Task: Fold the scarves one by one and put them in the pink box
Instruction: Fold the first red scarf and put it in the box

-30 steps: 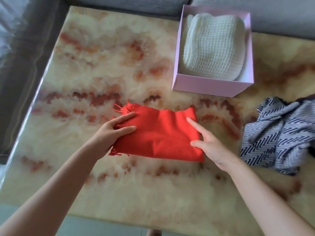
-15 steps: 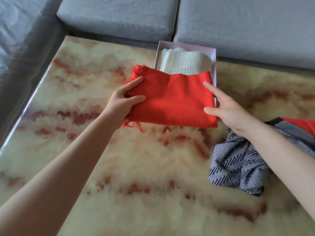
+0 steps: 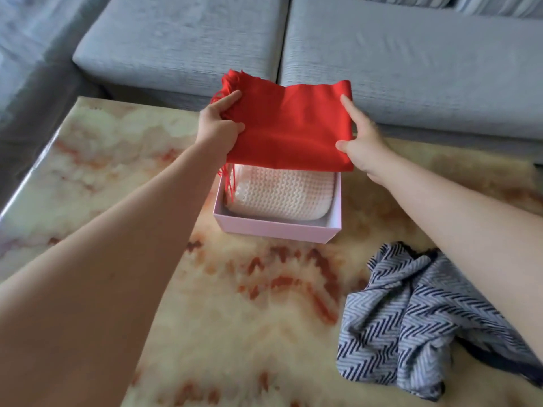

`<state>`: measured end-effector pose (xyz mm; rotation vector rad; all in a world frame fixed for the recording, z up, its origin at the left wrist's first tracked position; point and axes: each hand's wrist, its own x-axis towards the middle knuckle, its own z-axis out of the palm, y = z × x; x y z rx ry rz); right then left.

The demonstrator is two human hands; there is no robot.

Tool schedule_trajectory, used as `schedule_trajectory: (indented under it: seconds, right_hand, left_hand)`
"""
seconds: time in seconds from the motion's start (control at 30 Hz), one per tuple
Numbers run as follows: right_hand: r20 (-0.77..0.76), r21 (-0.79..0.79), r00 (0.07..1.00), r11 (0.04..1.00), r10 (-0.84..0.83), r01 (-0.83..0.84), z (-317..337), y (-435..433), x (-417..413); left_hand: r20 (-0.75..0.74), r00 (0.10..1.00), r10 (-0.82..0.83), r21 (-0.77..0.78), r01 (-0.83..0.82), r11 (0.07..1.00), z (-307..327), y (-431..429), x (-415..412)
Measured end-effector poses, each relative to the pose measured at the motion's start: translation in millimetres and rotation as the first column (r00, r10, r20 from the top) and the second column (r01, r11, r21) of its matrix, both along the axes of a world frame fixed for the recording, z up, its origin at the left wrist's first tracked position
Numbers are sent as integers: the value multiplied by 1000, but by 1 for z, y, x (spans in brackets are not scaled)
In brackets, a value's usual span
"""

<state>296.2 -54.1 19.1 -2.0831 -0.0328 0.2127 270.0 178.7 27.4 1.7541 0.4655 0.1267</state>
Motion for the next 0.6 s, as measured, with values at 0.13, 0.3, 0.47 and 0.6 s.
schedule_trajectory:
  seconds: [0.13,0.3,0.47,0.6]
  right_hand:
    - [45,0,998,999,-45,45,-7,3,24]
    - [68,-82,997,995,-47,52,-20,7,45]
    - [29,-254,997,964,-70,75,-51,14,40]
    - [56,-297,995,950,-86,99,-63,16,32]
  left_hand:
    - [36,999,14,83,-17,996,-6,1,28]
    - [39,999,13,168,-19,986,-24,4,49]
    - [-69,998,-14,353,38,935,-63,-1,48]
    - [-116,992,-38,456,87,886,-68,4,43]
